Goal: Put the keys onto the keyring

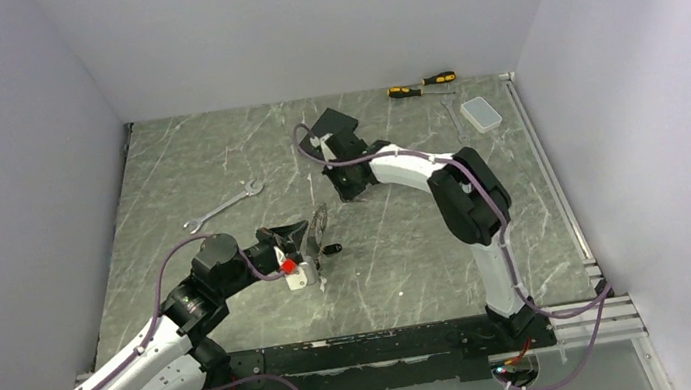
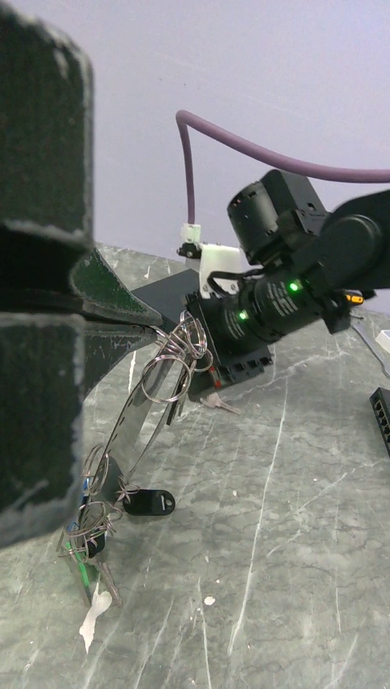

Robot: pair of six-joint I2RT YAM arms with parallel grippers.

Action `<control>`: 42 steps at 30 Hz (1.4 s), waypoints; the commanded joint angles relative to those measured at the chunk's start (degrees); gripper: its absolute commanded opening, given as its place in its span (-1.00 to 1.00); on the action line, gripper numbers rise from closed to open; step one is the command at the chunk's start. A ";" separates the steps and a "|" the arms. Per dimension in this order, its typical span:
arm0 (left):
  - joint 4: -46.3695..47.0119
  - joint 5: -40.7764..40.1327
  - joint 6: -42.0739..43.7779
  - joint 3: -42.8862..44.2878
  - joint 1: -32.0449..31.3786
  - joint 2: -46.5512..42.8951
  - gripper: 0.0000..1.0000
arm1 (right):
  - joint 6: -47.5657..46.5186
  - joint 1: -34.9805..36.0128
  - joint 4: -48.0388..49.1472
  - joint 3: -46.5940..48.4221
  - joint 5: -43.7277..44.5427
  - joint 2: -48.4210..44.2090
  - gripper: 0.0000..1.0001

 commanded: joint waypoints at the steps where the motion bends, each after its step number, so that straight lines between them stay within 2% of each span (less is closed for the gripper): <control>1: 2.94 0.62 -0.06 1.84 -0.31 -0.39 -1.00 | -3.95 0.28 7.38 -8.34 -6.43 -8.45 -1.00; 9: 3.21 0.53 -0.06 1.70 -0.40 -0.15 -1.00 | -3.46 0.37 18.50 -21.59 -18.18 -18.98 -1.00; 16: 3.19 0.89 -0.24 1.82 -0.39 -0.11 -1.00 | -0.55 0.46 19.15 -28.41 -18.80 -23.79 -1.00; 31: 2.47 1.49 -0.33 2.07 -0.48 0.38 -1.00 | -0.20 0.36 26.64 -35.44 -27.71 -32.90 -1.00; 42: 2.89 2.32 -1.33 2.01 -0.46 1.56 -1.00 | -0.07 -0.69 27.45 -36.80 -35.16 -40.69 -1.00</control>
